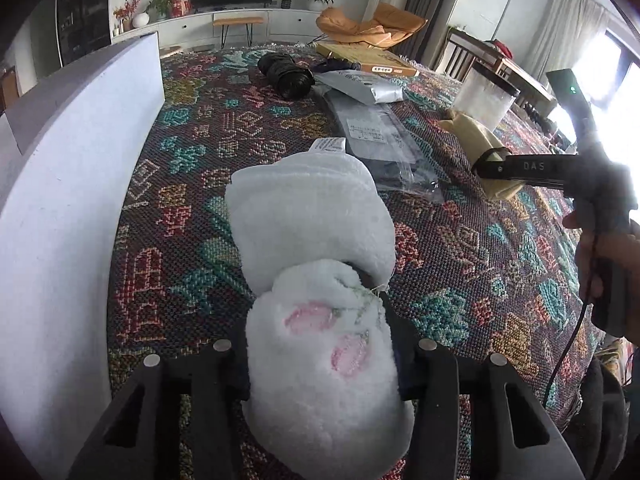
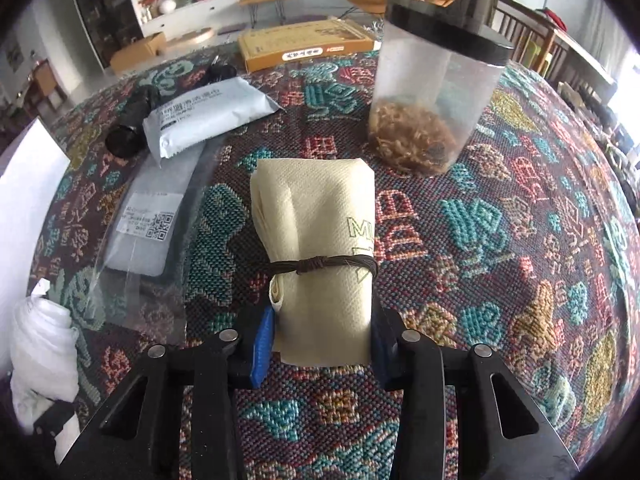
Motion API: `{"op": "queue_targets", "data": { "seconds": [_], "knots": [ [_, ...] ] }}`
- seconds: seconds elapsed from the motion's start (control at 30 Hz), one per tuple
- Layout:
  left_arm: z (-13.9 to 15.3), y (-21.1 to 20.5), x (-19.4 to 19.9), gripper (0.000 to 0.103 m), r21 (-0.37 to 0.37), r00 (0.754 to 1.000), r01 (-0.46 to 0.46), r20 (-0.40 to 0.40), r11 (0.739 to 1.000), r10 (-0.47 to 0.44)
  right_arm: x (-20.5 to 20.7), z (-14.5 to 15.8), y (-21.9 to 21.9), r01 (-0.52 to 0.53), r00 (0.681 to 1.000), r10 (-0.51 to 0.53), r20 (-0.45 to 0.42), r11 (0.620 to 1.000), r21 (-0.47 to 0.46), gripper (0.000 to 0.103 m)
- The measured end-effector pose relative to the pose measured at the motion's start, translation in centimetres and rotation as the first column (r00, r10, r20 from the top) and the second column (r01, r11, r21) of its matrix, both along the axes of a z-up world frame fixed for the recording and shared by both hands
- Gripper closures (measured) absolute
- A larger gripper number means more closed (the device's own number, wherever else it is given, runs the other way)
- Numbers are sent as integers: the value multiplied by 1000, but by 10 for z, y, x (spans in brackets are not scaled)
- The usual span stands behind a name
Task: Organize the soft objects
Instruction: 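Carry both held items over the white box and open both tools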
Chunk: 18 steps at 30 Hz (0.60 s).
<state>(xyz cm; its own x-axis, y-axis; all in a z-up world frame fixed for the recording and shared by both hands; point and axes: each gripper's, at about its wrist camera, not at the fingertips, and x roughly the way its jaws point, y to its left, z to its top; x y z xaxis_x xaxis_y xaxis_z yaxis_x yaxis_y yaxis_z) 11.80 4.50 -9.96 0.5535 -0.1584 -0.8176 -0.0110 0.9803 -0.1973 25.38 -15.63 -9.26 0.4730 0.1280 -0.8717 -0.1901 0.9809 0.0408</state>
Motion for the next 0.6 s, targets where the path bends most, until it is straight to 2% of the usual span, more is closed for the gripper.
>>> {"op": "queue_targets", "data": {
  "seconds": [0.13, 0.17, 0.2, 0.27, 0.4, 0.43, 0.5, 0.57, 0.6],
  "knots": [
    [37, 5, -20, 56, -127, 998, 15, 60, 992, -7, -30, 51, 0, -18, 997, 10, 75, 995, 100, 63],
    [51, 9, -29, 56, -153, 996, 22, 84, 988, -9, -46, 82, 18, -70, 993, 54, 107, 985, 156, 63],
    [66, 15, -38, 56, -175, 994, 27, 110, 984, -7, -46, 82, 18, -70, 993, 54, 107, 985, 156, 62],
    [95, 34, -59, 56, -181, 986, 22, 167, 983, 8, -68, 115, 49, -148, 982, 119, 145, 966, 212, 62],
    [132, 95, -104, 55, -87, 968, -91, 225, 992, 109, -116, 168, 136, -358, 930, 305, 207, 879, 315, 61],
    [135, 113, -115, 55, -50, 964, -143, 219, 988, 151, -129, 176, 159, -411, 909, 355, 218, 847, 335, 61],
    [132, 147, -133, 44, 45, 950, -262, 191, 964, 249, -155, 182, 205, -495, 869, 441, 224, 785, 373, 56],
    [122, 178, -146, 8, 137, 924, -367, 164, 920, 344, -177, 178, 247, -554, 831, 512, 216, 730, 400, 33],
    [117, 192, -153, 7, 175, 907, -414, 161, 893, 389, -184, 174, 265, -577, 814, 537, 221, 709, 406, 19]
  ]
}}
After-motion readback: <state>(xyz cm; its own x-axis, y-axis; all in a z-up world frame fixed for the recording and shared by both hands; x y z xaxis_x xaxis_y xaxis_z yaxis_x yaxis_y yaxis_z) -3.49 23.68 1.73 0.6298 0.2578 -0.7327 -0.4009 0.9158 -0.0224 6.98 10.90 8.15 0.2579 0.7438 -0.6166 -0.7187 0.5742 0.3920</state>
